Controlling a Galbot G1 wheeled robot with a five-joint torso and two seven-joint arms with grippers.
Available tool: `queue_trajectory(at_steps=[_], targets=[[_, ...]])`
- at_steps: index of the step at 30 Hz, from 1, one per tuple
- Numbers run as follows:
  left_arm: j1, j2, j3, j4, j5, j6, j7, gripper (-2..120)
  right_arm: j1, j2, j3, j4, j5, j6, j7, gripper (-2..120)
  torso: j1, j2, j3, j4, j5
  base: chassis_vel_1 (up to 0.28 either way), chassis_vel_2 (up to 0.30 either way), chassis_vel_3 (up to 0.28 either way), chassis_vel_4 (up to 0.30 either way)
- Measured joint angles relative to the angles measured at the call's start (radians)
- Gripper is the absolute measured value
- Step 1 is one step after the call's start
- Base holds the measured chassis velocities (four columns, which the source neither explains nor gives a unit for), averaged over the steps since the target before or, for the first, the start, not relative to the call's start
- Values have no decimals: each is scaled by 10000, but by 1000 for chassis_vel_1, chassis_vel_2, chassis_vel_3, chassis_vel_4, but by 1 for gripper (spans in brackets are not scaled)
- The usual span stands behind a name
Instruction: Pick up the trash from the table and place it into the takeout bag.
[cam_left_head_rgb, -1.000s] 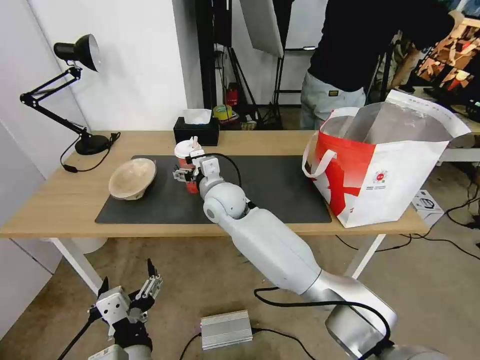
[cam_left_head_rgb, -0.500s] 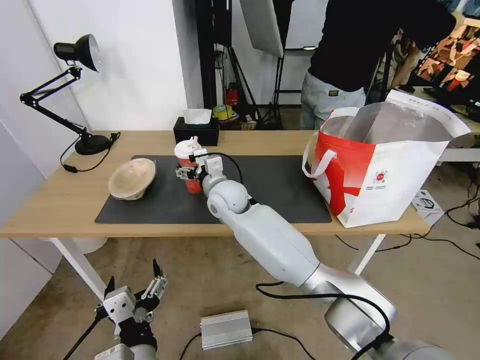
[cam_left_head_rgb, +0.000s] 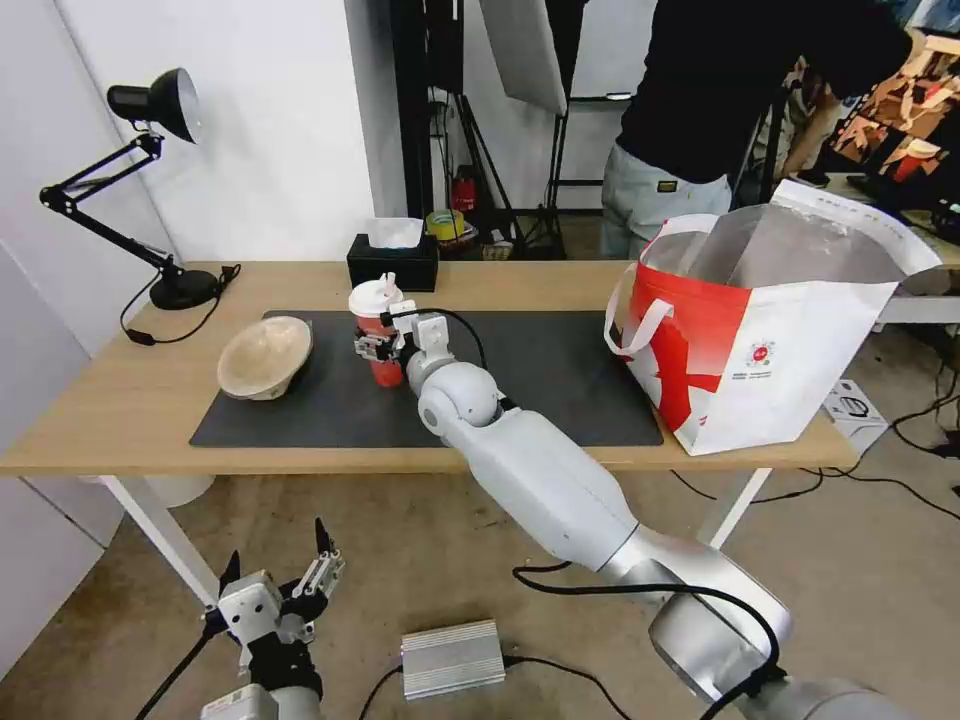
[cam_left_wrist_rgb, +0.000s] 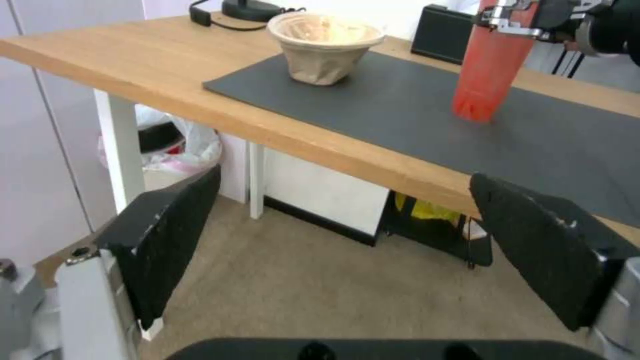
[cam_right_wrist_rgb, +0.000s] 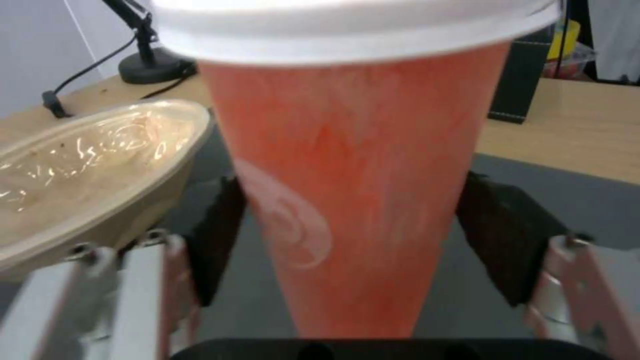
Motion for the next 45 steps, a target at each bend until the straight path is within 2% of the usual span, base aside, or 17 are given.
queue_trajectory(at_steps=[4, 6, 9, 10, 13, 16, 19, 21, 24, 25, 35, 45], targets=[[-35, 24, 18, 45, 0, 0, 1, 100, -132, -6, -12, 151, -8, 31, 13, 51, -1, 1, -1, 0, 0, 0, 0, 0, 0], [-37, 20, 33, 61, 0, 0, 3, 100, -157, -10, -12, 184, -10, 33, 16, 47, -1, 2, -1, 0, 0, 0, 0, 0, 0], [-1, -32, 73, 76, 17, 0, 5, 100, -277, -32, 27, 387, -14, 31, 76, 33, -1, 1, 0, 0, 0, 0, 0, 0, 0], [-1, -32, 73, 76, 17, 0, 5, 100, -277, -32, 27, 387, -14, 31, 76, 33, -1, 1, 0, 0, 0, 0, 0, 0, 0], [69, -56, 58, 47, 33, 0, 6, 100, -446, -58, 142, 775, -41, -13, 177, 21, -1, 1, 0, 0, 0, 0, 0, 0, 0], [123, -54, 3, -6, 42, -2, 6, 100, -543, -79, 231, 1081, -32, -105, 249, 15, -1, 1, 0, 0, 0, 0, 0, 0, 0], [204, -74, -79, -106, 69, -14, -2, 100, -640, -383, 356, 2034, 221, -382, 517, 7, -1, 1, -1, 1, 0, 0, 0, 0, 0], [213, -85, -86, -128, 76, -17, -3, 100, -644, -517, 359, 2290, 329, -485, 629, 6, -1, 1, -1, 1, 0, 0, 0, 0, 0], [233, -116, -99, -211, 101, -36, -8, 100, -644, -1301, 321, 3319, 788, -764, 921, 3, -1, 1, 0, -1, 2, 0, 0, 0, 0], [233, -116, -99, -211, 101, -36, -8, 100, -644, -1301, 321, 3319, 788, -764, 921, 3, -1, 1, 0, -1, 2, 0, 0, 0, 0], [147, -270, 15, -210, 204, -128, -8, 100, -267, -3042, 612, 5451, 2255, -1342, 1552, 3, -1, 1, 0, -1, 3, 0, 0, 0, 0], [71, -107, 60, -203, 196, -178, 3, 100, 404, -4038, 1087, 6234, 3408, -1773, 2067, 3, 0, -1, 0, 0, 2, 0, 0, 0, 0]])
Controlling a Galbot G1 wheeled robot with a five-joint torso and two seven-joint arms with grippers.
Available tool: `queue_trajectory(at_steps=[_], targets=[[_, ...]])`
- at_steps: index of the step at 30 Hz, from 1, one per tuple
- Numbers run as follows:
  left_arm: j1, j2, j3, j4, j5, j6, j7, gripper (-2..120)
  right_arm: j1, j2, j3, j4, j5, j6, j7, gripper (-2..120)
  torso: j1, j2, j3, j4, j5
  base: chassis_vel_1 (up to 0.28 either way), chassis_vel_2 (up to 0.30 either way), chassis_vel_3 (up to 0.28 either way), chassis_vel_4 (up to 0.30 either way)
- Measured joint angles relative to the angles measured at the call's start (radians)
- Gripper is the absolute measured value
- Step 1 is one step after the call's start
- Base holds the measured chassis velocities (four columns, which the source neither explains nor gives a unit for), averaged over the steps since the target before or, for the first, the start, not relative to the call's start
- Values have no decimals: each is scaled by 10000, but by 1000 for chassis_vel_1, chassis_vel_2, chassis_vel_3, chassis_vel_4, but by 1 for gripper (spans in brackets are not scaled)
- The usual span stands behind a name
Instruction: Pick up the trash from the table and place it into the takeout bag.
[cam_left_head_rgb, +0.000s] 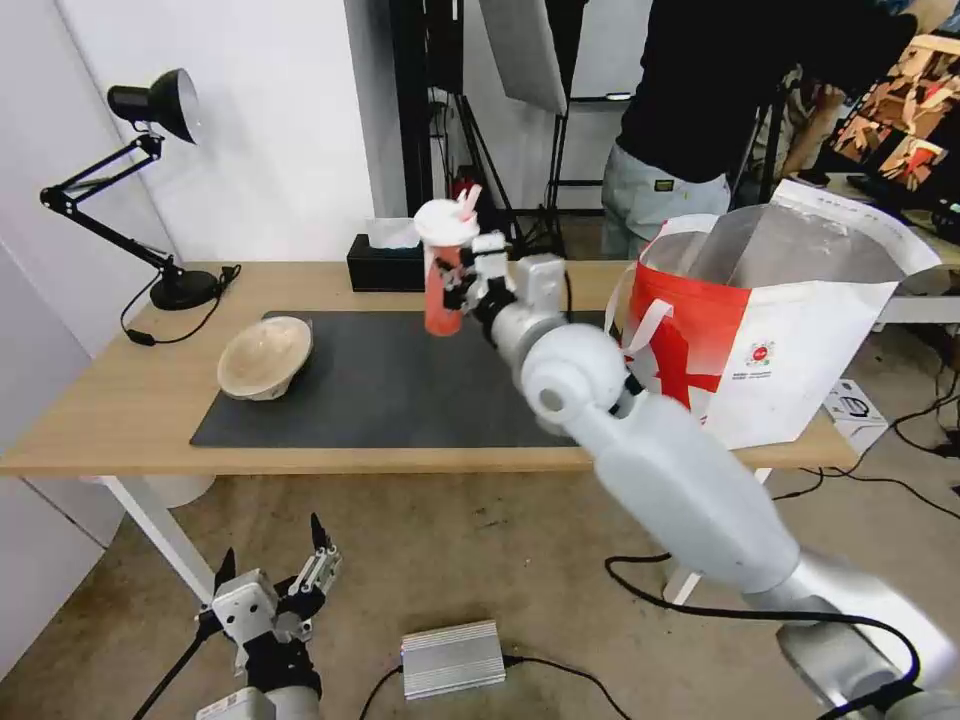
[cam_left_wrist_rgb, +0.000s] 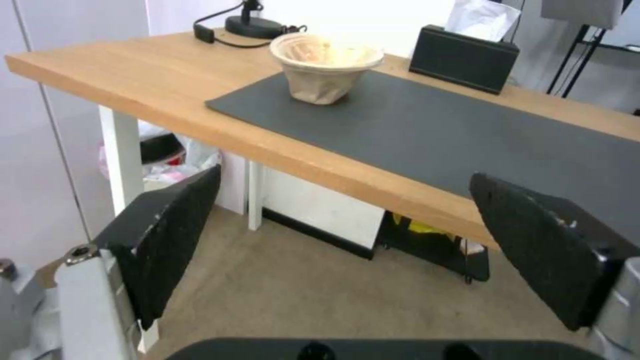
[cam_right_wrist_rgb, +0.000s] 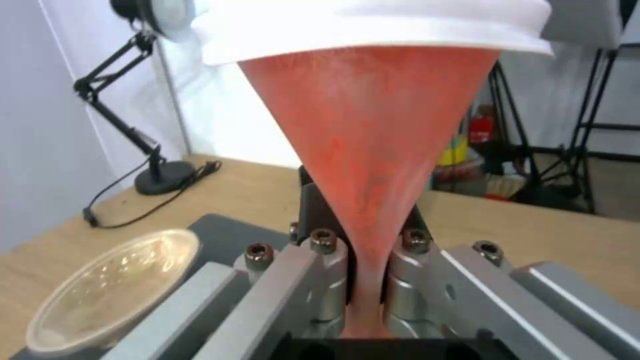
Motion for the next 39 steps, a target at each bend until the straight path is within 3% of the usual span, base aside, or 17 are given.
queue_trajectory(at_steps=[12, 27, 39], targets=[[-163, 130, 141, 159, -35, -12, 2, 100, 479, -1597, 983, 396, 907, -226, 101, 3, 0, 0, 0, -1, 1, 0, 0, 0, 0], [-180, 216, 192, 108, -45, -11, 30, 100, 1365, -2742, 1803, 104, 1686, -475, 252, 3, 1, 0, 0, 0, -1, 0, 0, 0, 0], [-155, 420, 46, -96, -84, -11, 50, 100, 1236, -3528, 2361, -194, 1701, -509, 172, 3, 1, 0, 0, 0, -1, 0, 0, 0, 0]])
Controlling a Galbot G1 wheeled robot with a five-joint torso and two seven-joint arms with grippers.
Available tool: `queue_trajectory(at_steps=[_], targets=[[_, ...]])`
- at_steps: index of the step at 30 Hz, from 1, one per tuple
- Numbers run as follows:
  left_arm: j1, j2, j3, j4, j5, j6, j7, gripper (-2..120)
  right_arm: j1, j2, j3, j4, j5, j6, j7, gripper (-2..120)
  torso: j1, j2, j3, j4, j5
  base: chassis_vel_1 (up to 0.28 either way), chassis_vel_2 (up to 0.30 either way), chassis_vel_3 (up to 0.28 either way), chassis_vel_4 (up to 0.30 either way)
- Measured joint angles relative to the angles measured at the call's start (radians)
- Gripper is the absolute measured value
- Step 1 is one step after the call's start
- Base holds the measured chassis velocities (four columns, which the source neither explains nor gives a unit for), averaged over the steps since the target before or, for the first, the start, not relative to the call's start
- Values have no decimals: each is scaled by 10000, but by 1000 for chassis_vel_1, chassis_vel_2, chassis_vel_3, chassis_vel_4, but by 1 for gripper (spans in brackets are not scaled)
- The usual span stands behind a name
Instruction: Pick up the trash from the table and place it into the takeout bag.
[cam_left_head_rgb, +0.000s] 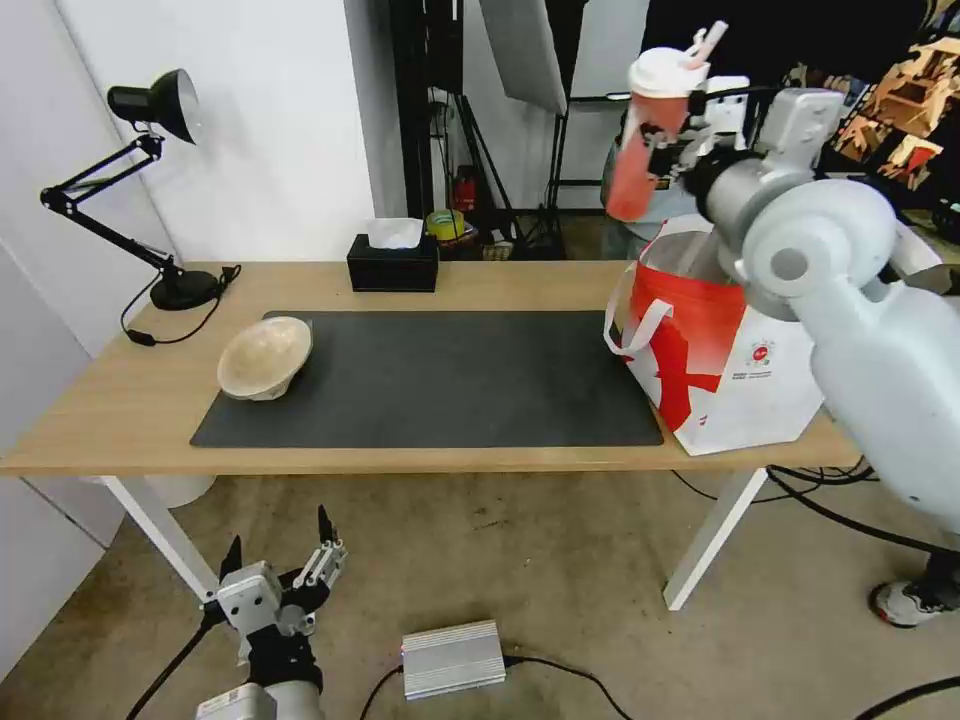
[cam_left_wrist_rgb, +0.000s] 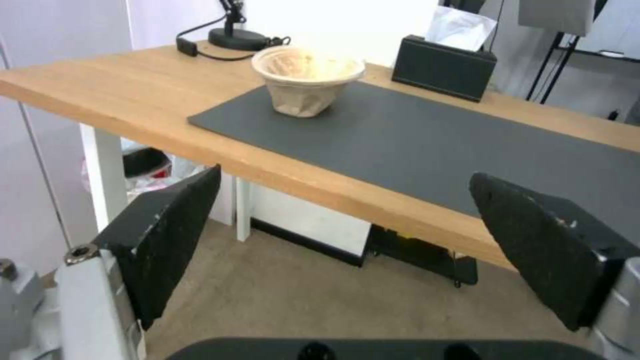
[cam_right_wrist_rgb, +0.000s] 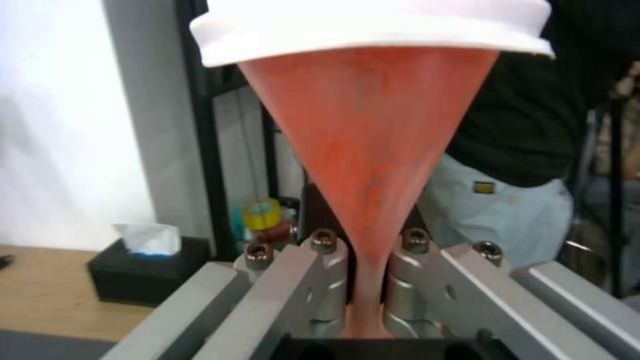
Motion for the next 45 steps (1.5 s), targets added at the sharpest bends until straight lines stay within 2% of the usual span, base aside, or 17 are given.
queue_trajectory(at_steps=[12, 20, 40, 45], targets=[[-86, 152, 50, -7, -34, 10, 27, 100, -699, -918, 662, -126, -62, 85, -175, 2, -1, 0, 0, -1, 0, 0, 0, 0, 0], [-127, 257, 94, 23, -66, 12, 29, 100, -1484, -1243, 1057, -146, -306, 170, -234, 2, -1, 1, 0, -1, 0, 0, 0, 0, 0], [-107, 432, -1, -75, -264, 12, 21, 100, -2191, -1134, 1103, -1209, -986, 353, -344, 2, 0, 0, 0, -1, 0, 0, 0, 0, 0], [-117, 451, 5, -76, -270, 12, 17, 100, -2090, -1209, 876, -1489, -1094, 47, -272, 2, -1, 1, 0, 1, 0, 0, 0, 0, 0]])
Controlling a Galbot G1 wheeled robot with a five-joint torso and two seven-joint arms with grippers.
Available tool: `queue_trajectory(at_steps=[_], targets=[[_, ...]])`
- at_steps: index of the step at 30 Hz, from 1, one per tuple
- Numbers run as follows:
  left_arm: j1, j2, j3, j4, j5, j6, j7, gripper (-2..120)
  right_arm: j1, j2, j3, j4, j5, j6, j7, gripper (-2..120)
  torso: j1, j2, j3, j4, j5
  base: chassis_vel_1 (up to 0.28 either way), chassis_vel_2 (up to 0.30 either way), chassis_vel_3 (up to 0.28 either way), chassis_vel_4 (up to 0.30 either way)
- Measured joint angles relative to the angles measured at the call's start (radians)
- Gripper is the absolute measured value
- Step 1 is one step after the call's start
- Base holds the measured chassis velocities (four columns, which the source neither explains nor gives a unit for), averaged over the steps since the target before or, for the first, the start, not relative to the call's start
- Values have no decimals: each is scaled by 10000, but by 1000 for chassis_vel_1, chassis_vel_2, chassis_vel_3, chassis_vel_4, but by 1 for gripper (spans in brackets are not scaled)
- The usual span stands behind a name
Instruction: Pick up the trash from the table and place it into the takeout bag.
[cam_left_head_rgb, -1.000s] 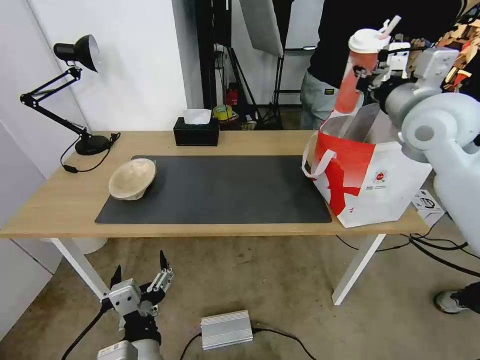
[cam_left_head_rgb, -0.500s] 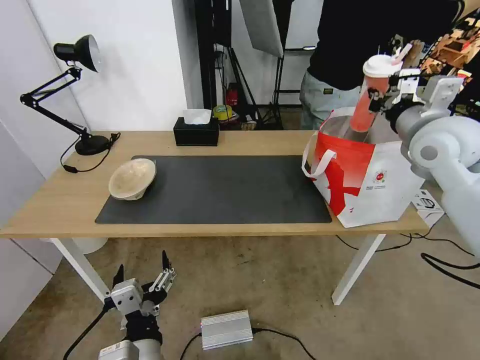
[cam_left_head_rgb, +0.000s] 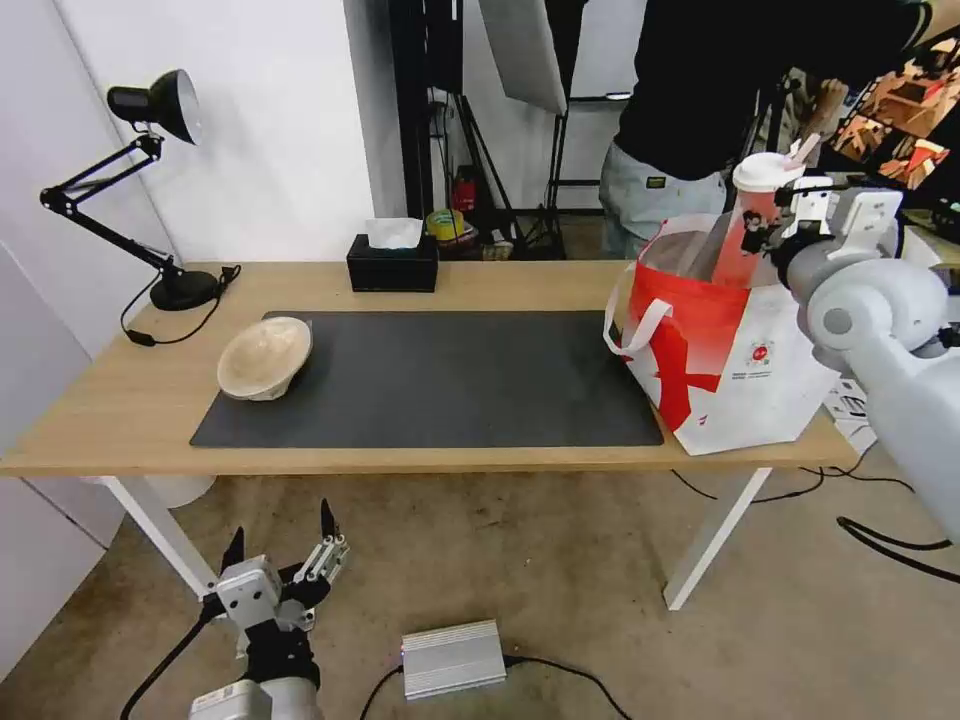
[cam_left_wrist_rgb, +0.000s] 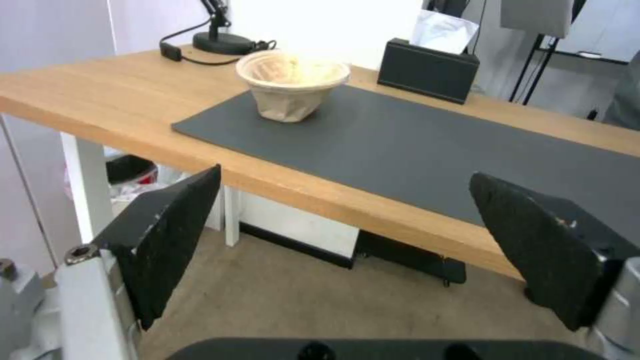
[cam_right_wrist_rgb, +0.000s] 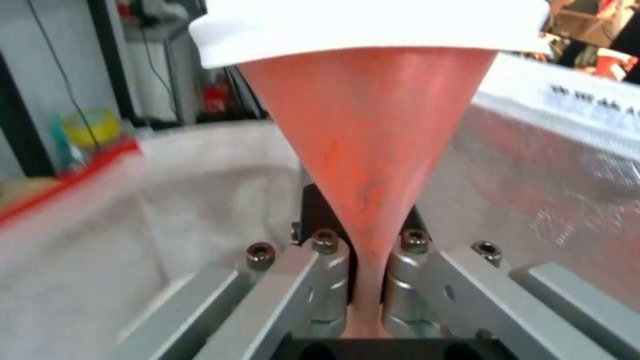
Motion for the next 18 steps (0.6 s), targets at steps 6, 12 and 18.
queue_trajectory(at_steps=[6, 12, 18], targets=[[4, 89, -25, -44, -18, 0, -6, 100, 242, -647, -371, 53, 86, -1114, -213, 2, 0, 0, 0, -2, -2, 0, 0, 0, 0], [-4, 146, 13, -71, -33, 1, -11, 100, 307, -1162, -566, 144, 108, -1439, -570, 2, 0, 0, -1, -2, -1, 0, 0, 0, 0], [-11, 159, 86, -80, -37, 2, -14, 100, -4, -1556, -540, 271, 30, -1441, -711, 2, -1, 0, -1, -3, 0, 0, 0, 0, 0]])
